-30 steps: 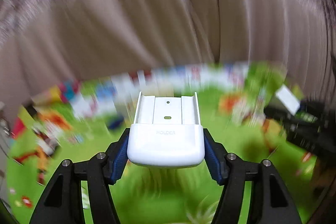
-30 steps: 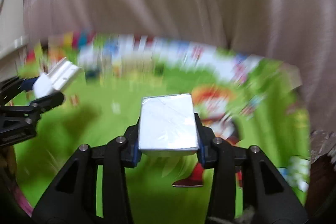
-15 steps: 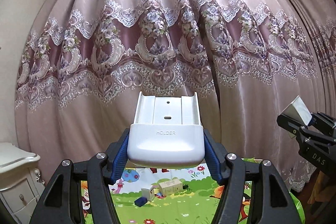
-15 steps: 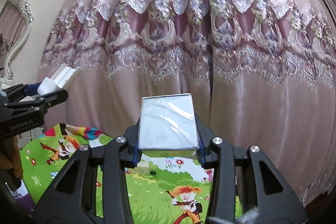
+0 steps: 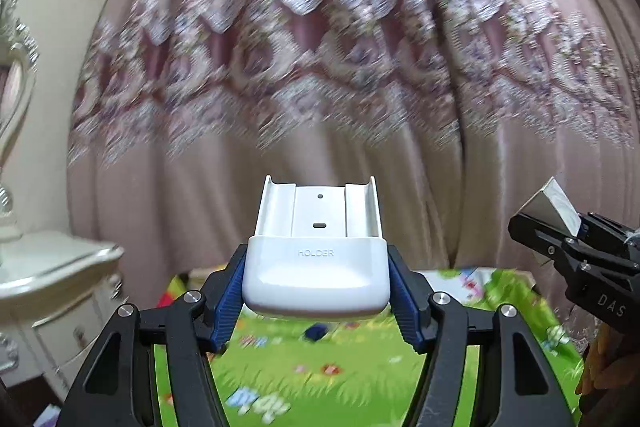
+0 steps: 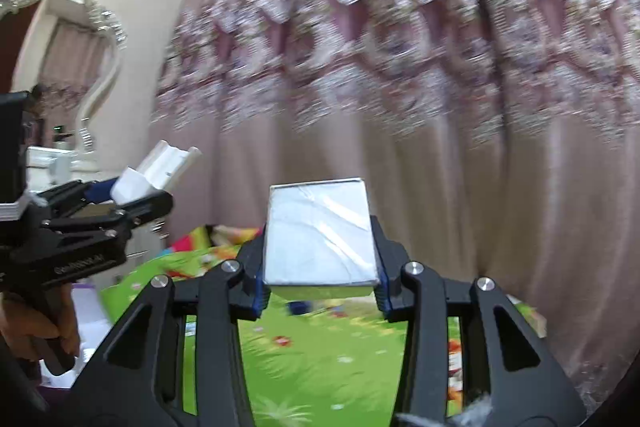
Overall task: Organize rigid objects
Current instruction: 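Carry the charger and cube box to the storage box and release them inside, then move both open tools back over the tablecloth toward the remaining items, then grasp the dark blue block with the left tool while the right tool grasps the black binder clip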
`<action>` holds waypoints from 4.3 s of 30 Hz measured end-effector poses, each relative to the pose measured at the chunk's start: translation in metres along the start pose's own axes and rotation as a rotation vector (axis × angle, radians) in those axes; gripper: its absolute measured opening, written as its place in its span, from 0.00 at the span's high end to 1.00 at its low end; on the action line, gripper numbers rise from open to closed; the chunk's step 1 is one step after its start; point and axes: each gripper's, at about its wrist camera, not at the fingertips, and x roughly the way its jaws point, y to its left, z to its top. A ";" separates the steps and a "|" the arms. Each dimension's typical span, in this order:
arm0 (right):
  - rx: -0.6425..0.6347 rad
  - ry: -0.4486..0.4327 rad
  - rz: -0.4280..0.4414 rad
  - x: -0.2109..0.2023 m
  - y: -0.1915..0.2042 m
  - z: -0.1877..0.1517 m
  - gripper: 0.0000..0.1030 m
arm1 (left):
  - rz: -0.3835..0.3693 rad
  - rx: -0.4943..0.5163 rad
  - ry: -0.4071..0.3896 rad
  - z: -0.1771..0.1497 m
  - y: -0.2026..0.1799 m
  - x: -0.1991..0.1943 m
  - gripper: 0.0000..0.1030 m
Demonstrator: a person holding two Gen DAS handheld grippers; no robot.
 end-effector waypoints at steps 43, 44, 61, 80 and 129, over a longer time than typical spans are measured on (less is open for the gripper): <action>-0.387 0.674 1.009 0.081 0.332 -0.148 0.57 | 0.565 -0.413 0.692 -0.199 0.255 -0.080 0.37; -0.392 0.680 1.014 0.080 0.336 -0.151 0.57 | 0.569 -0.424 0.704 -0.202 0.258 -0.079 0.37; -0.143 0.712 0.729 0.130 0.193 -0.153 0.11 | 0.544 -0.164 0.788 -0.183 0.198 -0.005 0.15; 0.186 0.963 -0.004 0.233 -0.124 -0.243 0.07 | -0.106 0.230 0.816 -0.188 -0.005 0.380 0.15; 0.094 0.939 0.100 0.367 -0.202 -0.258 0.13 | -0.141 0.054 0.925 -0.203 0.012 0.459 0.00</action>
